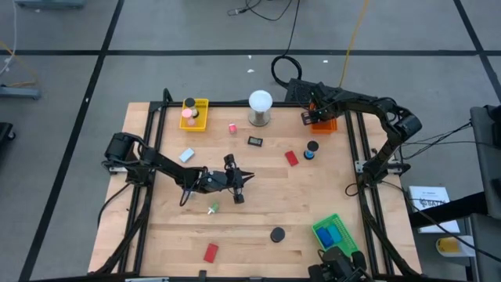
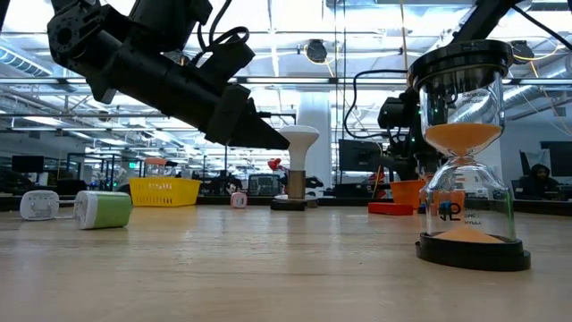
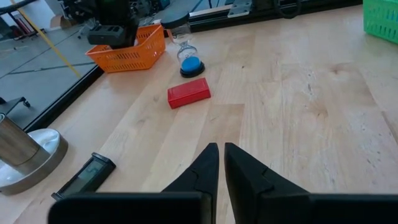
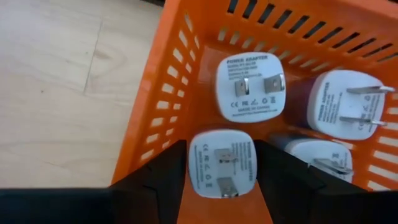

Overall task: Pick & Place Office items
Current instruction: Put the top violet charger adaptor into the orange bin, then put the top red digital clock into the green bin

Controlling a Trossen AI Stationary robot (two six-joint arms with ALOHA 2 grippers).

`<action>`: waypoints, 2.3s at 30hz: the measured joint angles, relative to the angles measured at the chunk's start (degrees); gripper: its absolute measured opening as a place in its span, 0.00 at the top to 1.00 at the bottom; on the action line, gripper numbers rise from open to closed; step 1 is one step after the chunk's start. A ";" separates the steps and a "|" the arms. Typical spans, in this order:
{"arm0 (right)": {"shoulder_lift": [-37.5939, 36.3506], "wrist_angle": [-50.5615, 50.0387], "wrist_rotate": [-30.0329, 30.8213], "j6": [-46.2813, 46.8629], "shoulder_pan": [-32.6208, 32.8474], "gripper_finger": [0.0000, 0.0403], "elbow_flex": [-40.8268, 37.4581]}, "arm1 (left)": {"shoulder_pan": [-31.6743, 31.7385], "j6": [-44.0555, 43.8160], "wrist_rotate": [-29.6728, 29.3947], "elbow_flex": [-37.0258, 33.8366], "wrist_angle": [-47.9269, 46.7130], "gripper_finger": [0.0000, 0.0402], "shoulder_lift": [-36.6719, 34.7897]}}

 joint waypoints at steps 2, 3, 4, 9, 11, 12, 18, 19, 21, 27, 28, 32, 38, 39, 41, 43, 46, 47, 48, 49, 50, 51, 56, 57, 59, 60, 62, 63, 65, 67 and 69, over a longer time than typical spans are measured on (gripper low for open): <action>-0.01 0.67 0.07 -0.02 -0.02 0.53 0.00 | 0.00 0.00 0.00 0.00 0.00 0.91 0.00; -0.01 1.01 0.23 -0.03 -0.02 0.52 0.00 | 0.00 0.00 0.00 0.00 -0.01 0.91 0.00; -0.01 1.28 0.31 -0.03 -0.02 0.51 0.00 | 0.00 0.00 0.00 0.00 0.00 0.91 0.00; -0.75 2.29 0.97 -0.35 0.00 0.46 0.00 | 0.00 0.00 0.00 0.00 0.00 0.91 0.00; -1.61 2.42 1.84 -0.57 0.10 0.44 0.00 | 0.00 0.00 0.00 0.00 0.00 0.91 0.00; -2.19 2.40 2.00 -0.72 0.11 0.44 0.00 | 0.00 0.00 0.00 0.00 0.00 0.91 0.00; -6.41 2.40 1.79 -1.93 0.11 0.43 0.00 | 0.00 0.02 0.00 0.00 0.00 0.91 0.00; -7.23 1.96 1.77 -2.12 0.11 0.44 0.00 | 0.00 0.02 0.00 0.00 0.00 0.91 0.00; -8.58 0.01 1.46 -3.00 0.16 0.48 0.00 | 0.00 0.02 0.00 0.00 -0.08 0.91 0.00; -9.74 -8.22 1.44 -6.49 0.61 0.71 -0.08 | 0.00 0.02 0.00 0.00 -0.30 0.91 0.00; -9.80 -8.11 1.42 -6.74 0.63 0.76 -0.52 | 0.00 0.02 0.00 0.00 -0.31 0.91 0.00; -9.75 -4.92 -0.17 -7.94 0.34 0.95 -3.88 | 0.00 -0.06 0.00 0.00 -0.33 0.91 0.00; -9.69 0.64 -1.79 -8.44 -1.19 0.96 -7.03 | 0.00 0.00 0.00 0.00 -0.33 0.91 0.00; -9.69 0.73 -1.78 -8.43 -1.50 0.95 -7.04 | 0.00 0.00 0.00 0.00 -0.33 0.91 0.00; -9.69 1.08 -1.64 -8.42 -1.96 0.96 -7.04 | 0.00 0.00 0.00 0.00 -0.35 0.91 0.00; -9.69 1.42 -1.56 -8.40 -2.30 0.97 -7.04 | 0.00 0.00 0.00 0.00 -0.35 0.91 0.00; -9.69 2.69 -1.48 -8.54 -2.43 0.98 -7.04 | 0.00 0.00 0.00 0.00 -0.39 0.91 0.00; -9.74 3.09 -1.48 -8.78 -2.40 0.98 -7.04 | 0.00 0.00 0.00 0.00 -0.39 0.91 0.00; -9.97 3.11 -1.55 -8.99 -2.31 0.98 -7.04 | 0.00 0.00 0.00 0.00 -0.39 0.91 0.00; -10.37 2.98 -1.52 -9.22 -2.14 0.98 -7.04 | 0.01 -0.01 -0.01 0.00 -0.39 0.91 0.00; -10.95 2.85 -1.52 -9.70 -1.95 0.98 -7.04 | 0.10 -0.26 -0.18 0.00 -0.42 0.91 0.00; -11.72 2.70 -1.52 -10.38 -1.70 0.98 -7.04 | 0.27 -0.99 -0.25 0.00 -0.56 0.91 0.00; -18.41 -0.07 -1.35 -13.30 0.58 0.97 -7.04 | 1.48 -5.76 -0.49 0.00 -3.73 0.91 0.04; -20.29 -0.83 -1.33 -14.10 1.27 0.97 -7.04 | 1.67 -5.73 -0.62 0.00 -4.02 0.91 0.04; -24.08 -1.73 -1.33 -16.26 2.85 0.97 -7.04 | 1.90 -5.15 -2.08 0.00 -4.16 0.91 0.06; -26.08 -2.18 -1.31 -16.98 3.81 0.97 -7.04 | 1.84 -4.73 -3.24 0.00 -4.12 0.91 0.07; -30.00 -2.92 -1.32 -17.95 5.85 0.98 -7.04 | 1.52 -4.44 -5.54 0.00 -3.89 0.92 0.06; -31.91 -2.96 -1.33 -18.01 7.02 0.99 -7.07 | 1.31 -4.12 -6.54 0.00 -3.84 0.93 -0.09; -35.92 -1.95 -1.33 -18.00 9.46 1.00 -7.95 | 0.74 -3.02 -7.60 0.00 -3.52 0.96 -0.42; -39.96 0.39 -1.32 -17.95 11.97 1.00 -9.76 | 0.16 -2.07 -8.41 0.04 -3.15 0.99 -0.48; -43.91 3.61 -1.48 -16.69 14.47 0.99 -12.34 | -0.56 -1.40 -9.54 0.03 -3.53 0.98 -1.03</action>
